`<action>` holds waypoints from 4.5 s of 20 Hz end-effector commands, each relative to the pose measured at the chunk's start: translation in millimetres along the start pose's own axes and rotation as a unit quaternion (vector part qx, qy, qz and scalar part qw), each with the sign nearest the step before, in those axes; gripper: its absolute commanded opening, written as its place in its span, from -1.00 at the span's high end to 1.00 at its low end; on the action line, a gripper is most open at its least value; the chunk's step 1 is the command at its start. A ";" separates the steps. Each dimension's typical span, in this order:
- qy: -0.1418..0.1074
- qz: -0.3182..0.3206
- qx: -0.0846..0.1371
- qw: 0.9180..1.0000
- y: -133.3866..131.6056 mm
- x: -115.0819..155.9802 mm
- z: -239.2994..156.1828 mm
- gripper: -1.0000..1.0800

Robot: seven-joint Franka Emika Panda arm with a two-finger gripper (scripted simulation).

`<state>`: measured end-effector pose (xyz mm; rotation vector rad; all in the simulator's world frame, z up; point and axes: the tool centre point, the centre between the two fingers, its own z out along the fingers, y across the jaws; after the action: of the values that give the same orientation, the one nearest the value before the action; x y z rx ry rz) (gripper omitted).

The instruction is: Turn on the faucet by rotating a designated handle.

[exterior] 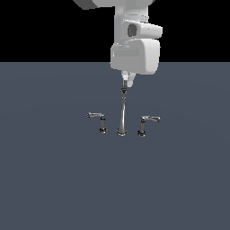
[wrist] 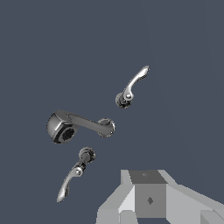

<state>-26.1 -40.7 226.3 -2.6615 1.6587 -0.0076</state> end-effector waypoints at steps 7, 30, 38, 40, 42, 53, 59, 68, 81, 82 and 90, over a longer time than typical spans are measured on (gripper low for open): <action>0.002 0.129 -0.002 0.992 -12.4 58.0 62.2 1.00; 0.001 0.297 -0.004 0.955 -4.5 137.4 141.1 1.00; 0.001 0.297 -0.004 0.955 11.9 134.1 140.9 1.00; 0.001 0.297 -0.004 0.955 18.5 132.7 140.8 1.00; 0.001 0.297 -0.004 0.955 25.2 131.3 140.8 1.00; 0.001 0.295 0.000 0.956 41.0 116.9 140.4 1.00; 0.001 0.296 -0.002 0.955 55.3 102.0 140.5 1.00; 0.002 0.301 -0.002 0.954 67.0 88.2 140.3 1.00; 0.004 0.312 -0.003 0.950 62.6 55.5 140.3 1.00; 0.004 0.310 -0.003 0.951 57.6 50.9 140.4 1.00; 0.001 0.297 -0.004 0.955 18.4 14.2 140.7 1.00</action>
<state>-52.7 -123.4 86.0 -1.9416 2.4945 -0.0105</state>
